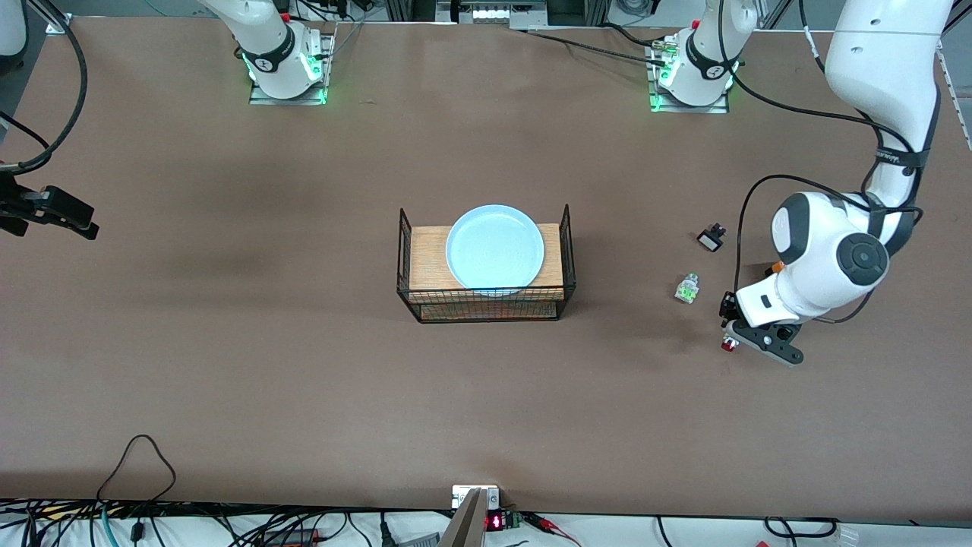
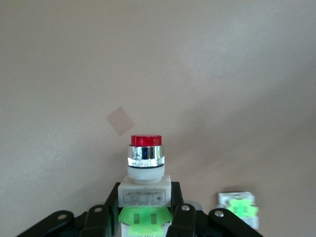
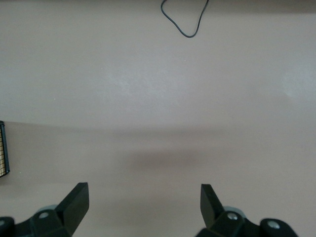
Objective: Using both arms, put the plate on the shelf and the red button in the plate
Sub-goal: 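Lift the red button with the left gripper toward the plate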
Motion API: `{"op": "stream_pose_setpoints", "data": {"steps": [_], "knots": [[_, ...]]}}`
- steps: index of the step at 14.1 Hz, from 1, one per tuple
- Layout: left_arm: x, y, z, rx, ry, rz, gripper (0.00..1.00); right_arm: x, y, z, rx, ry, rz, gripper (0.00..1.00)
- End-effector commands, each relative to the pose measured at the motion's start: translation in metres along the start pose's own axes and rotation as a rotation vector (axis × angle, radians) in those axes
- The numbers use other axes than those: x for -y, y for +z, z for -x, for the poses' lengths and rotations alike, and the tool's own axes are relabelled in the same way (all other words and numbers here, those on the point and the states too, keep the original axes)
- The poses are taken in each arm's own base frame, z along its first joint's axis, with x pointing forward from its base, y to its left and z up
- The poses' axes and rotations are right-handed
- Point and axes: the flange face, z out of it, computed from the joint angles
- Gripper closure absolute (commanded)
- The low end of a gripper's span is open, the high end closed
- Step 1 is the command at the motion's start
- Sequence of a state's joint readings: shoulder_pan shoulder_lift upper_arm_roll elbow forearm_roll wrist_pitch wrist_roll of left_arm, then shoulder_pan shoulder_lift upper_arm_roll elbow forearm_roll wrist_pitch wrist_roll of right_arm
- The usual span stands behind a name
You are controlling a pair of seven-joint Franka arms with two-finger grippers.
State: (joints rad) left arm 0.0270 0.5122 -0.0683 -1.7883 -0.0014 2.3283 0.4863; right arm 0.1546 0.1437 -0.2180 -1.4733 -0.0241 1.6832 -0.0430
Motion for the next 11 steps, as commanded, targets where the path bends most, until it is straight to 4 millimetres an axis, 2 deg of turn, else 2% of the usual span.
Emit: {"op": "stream_pose_setpoints", "data": {"steps": [1,3,6,8,9,11], "knots": [[-0.009,-0.036,-0.021,0.037,0.015,0.03,0.79,0.002,-0.004,-0.004,-0.008,-0.001,0.008,0.0],[-0.024,-0.057,-0.032,0.05,0.039,0.051,0.82,0.001,-0.003,-0.005,-0.004,0.0,0.009,0.0],[-0.052,-0.068,-0.043,0.084,0.073,0.095,0.84,-0.006,0.0,-0.011,-0.007,0.006,0.015,0.0],[-0.075,-0.094,-0.051,0.114,0.099,0.124,0.88,-0.007,0.0,-0.01,-0.009,0.012,0.007,0.0],[-0.09,-0.097,-0.052,0.141,0.09,0.145,0.88,-0.013,0.001,-0.009,-0.006,0.019,0.009,0.0],[-0.131,-0.124,-0.062,0.108,0.074,0.172,0.88,-0.014,0.005,-0.005,0.001,0.031,0.004,0.0]]}}
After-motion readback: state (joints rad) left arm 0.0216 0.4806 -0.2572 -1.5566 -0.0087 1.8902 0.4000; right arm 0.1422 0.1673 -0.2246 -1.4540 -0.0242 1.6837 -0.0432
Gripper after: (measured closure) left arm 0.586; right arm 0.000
